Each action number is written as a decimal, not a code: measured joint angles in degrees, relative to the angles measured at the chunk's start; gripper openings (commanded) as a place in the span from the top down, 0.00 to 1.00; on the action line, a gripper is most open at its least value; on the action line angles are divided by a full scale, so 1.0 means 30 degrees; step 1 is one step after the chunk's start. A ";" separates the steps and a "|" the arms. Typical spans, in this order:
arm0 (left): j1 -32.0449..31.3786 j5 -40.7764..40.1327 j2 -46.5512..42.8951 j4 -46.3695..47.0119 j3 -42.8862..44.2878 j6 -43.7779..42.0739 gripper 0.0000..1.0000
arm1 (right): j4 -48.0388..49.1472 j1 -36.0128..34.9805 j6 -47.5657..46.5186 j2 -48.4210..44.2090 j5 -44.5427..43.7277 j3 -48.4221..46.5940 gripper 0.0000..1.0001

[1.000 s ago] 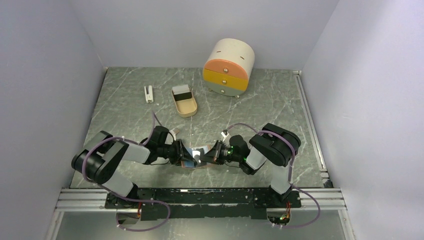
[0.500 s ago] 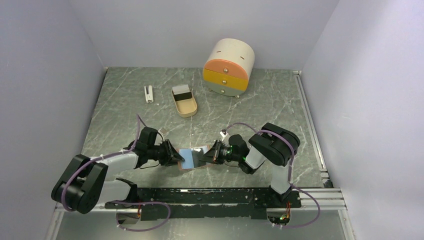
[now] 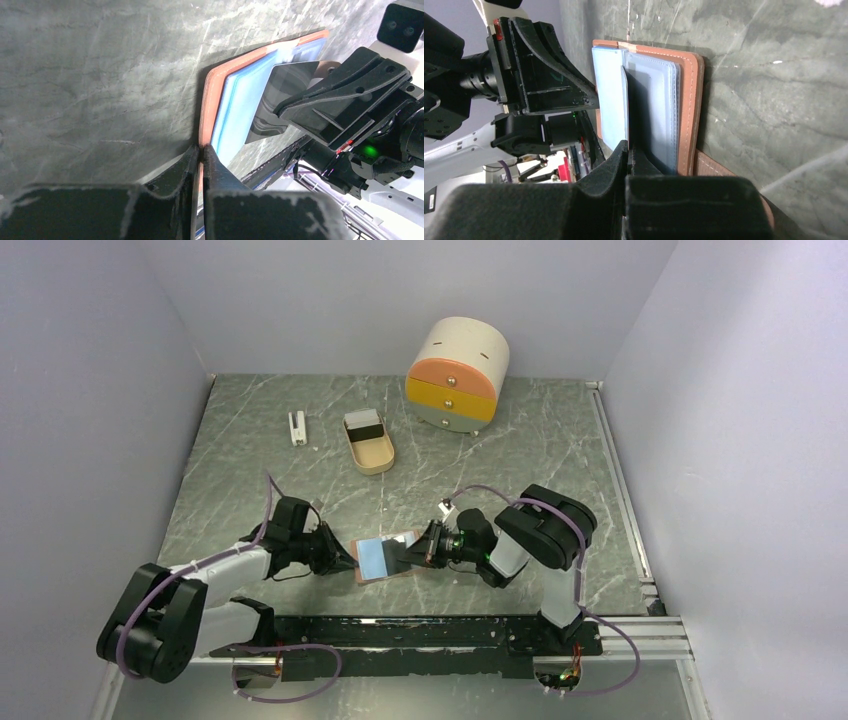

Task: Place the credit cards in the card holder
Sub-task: Insert the credit card into the card holder.

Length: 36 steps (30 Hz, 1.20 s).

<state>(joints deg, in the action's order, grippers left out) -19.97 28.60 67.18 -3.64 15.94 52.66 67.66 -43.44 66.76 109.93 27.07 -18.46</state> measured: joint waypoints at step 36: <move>0.0160 0.0561 0.0947 0.0495 0.0036 -0.0415 0.91 | 0.0670 0.0576 0.0342 0.1749 0.2477 -0.1756 0.90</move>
<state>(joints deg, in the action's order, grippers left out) -19.49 30.28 70.02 -2.15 16.05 51.42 69.67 -41.71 67.79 115.18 34.50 -23.73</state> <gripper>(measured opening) 0.097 0.062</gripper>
